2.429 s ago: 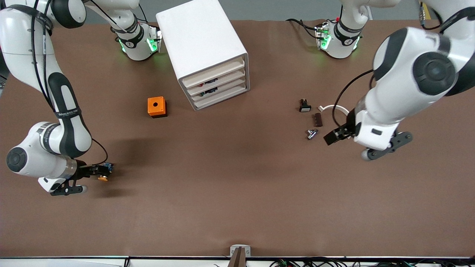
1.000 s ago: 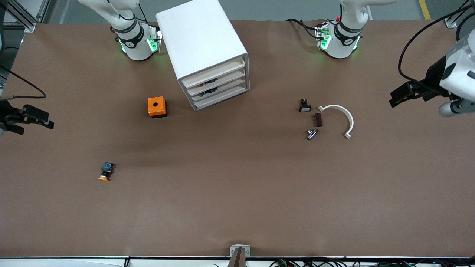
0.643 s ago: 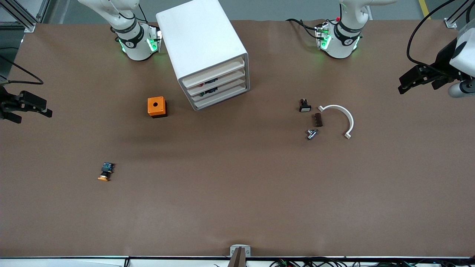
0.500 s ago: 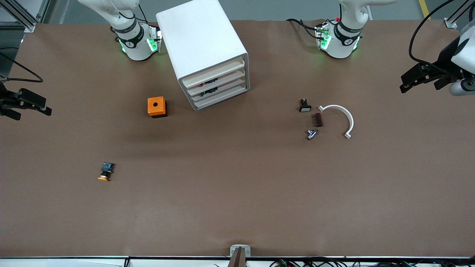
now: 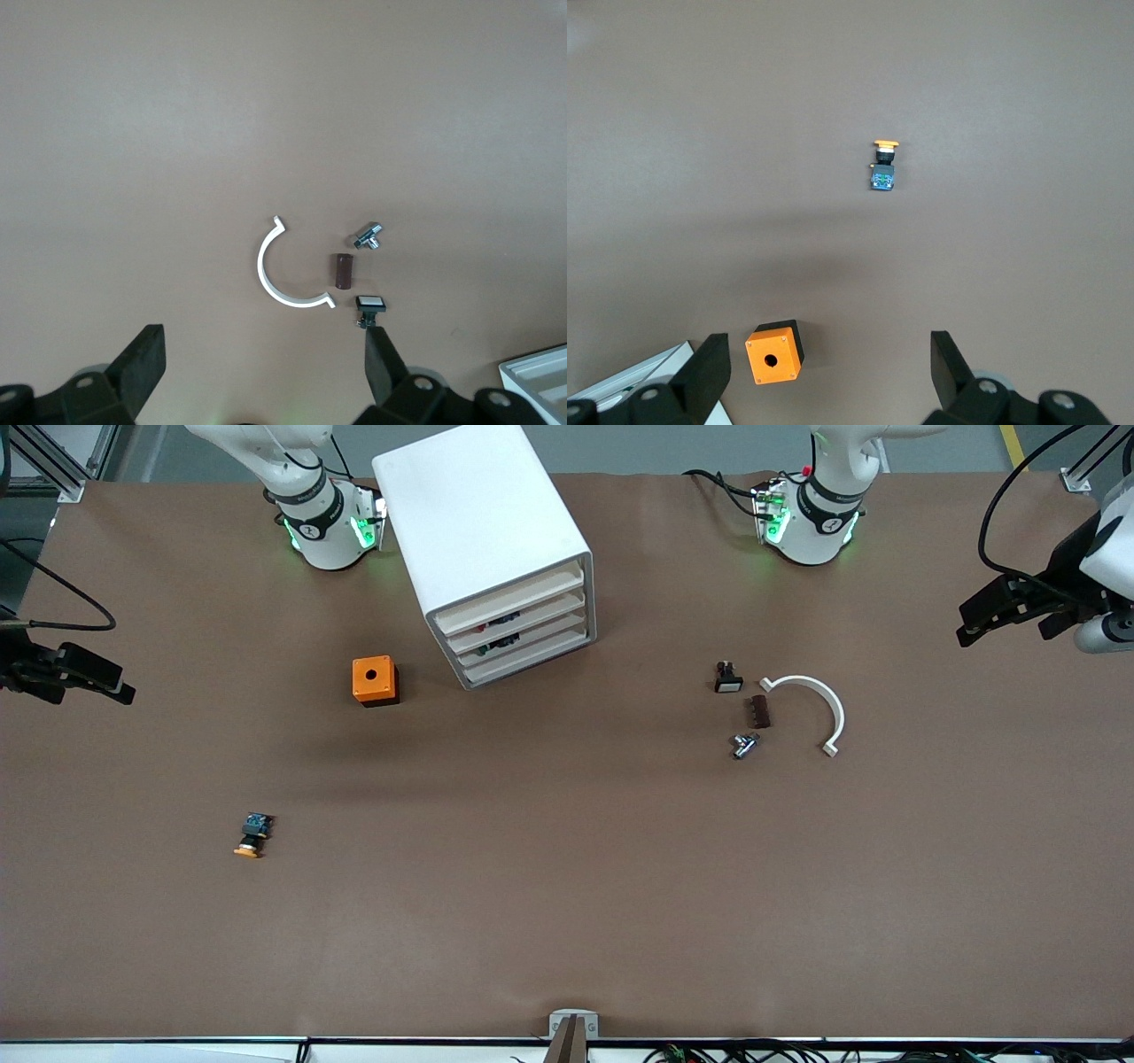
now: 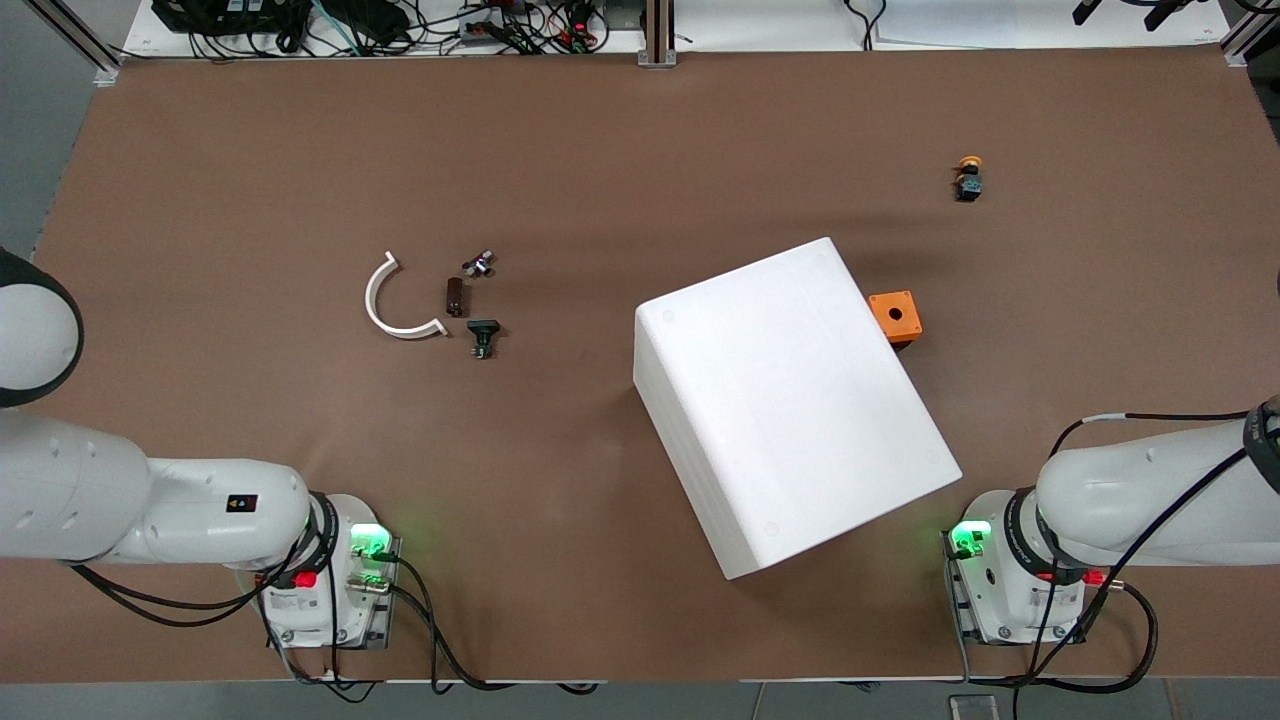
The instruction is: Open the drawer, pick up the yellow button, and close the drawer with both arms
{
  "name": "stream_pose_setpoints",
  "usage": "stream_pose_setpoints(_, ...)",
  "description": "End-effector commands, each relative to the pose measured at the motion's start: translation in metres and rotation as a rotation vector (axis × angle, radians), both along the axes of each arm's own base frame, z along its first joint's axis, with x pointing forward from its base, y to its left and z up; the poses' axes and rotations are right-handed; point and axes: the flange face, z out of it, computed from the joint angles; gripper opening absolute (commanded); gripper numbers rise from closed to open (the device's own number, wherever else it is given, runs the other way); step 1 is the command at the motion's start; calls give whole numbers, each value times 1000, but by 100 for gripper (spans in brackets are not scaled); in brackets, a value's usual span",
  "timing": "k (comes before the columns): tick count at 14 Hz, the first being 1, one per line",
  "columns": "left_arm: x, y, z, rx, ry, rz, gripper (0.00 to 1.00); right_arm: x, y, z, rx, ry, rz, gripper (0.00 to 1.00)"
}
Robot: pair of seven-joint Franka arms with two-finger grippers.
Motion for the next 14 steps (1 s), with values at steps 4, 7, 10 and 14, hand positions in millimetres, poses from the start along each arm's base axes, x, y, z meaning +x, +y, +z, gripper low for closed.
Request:
stream_pose_setpoints(4,-6,11,6,27,11,-9,100,-18,20,17,-19,-9,8,100)
stream_pose_setpoints(7,-7,13,7,20,13,-8,100,-18,22,17,-54,-8,22,100)
stream_pose_setpoints(10,-9,7,6,21,20,-14,100,-16,30,19,-61,-29,15,100)
stream_pose_setpoints(14,-10,4,5,21,29,-24,100,-16,36,20,-80,-32,-7,100)
